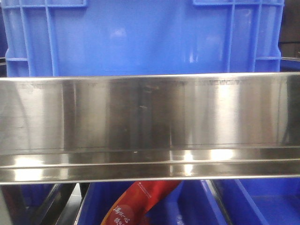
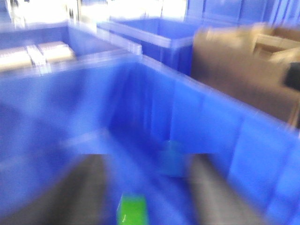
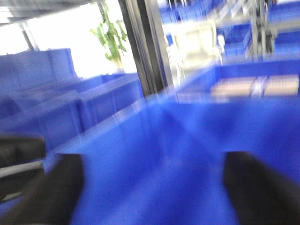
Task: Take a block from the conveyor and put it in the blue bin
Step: 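Open the left gripper to drop the green block into a blue bin, then open the right gripper to drop the blue block into a blue bin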
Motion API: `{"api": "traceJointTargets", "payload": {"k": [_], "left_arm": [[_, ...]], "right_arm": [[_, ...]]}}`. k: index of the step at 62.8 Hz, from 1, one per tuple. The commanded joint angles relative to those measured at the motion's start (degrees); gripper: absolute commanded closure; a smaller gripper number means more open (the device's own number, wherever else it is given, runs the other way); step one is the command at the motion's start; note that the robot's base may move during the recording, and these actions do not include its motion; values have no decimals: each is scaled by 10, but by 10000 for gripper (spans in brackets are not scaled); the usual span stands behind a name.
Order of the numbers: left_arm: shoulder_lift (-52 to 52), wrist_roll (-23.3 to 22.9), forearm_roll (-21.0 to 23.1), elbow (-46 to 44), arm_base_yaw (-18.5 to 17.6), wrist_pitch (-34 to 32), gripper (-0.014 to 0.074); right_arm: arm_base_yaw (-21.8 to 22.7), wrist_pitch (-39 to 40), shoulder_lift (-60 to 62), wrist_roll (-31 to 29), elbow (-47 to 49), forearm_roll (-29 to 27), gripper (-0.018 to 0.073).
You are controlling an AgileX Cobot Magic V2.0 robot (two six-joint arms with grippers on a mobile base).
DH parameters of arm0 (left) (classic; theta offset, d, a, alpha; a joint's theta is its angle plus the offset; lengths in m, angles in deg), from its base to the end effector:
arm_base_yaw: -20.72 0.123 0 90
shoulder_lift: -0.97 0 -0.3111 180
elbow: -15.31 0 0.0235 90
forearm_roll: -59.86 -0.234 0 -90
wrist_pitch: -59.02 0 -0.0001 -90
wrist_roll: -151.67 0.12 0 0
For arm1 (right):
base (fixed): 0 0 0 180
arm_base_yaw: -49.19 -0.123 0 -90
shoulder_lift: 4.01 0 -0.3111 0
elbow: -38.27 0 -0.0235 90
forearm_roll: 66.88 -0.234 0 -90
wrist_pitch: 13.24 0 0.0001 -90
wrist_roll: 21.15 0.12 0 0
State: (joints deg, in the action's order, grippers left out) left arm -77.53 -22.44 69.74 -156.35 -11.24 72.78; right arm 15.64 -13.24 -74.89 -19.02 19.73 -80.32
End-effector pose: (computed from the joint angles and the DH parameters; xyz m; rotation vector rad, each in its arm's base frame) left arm 0.2419 -0.1567 0.4425 0.4631 1.7164 -0.4881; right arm 0.2099 0.1392 0.4439 -0.2501 1.5809 0.6720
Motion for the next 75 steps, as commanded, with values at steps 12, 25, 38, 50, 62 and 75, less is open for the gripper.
{"api": "traceJointTargets", "payload": {"k": [12,25,38,50,62,75], "left_arm": [[39,0,-29,-6,8,-16,708],[92,-16,12,4,66,38,708],[190,-16,12,109,101,30,708],[307,-16,13,245,101,29,708],[422,-16,13,376,101,-3,708],[533,-16,12,462,101,-34,708]], "right_arm": [[23,-52,31,-1,6,54,720],[126,-88,82,-1,5,54,721],[192,-154,162,-1,-39,54,721],[192,-145,268,-1,-153,55,721],[192,-131,373,-1,-287,55,721],[192,-121,486,-1,-362,55,721]]}}
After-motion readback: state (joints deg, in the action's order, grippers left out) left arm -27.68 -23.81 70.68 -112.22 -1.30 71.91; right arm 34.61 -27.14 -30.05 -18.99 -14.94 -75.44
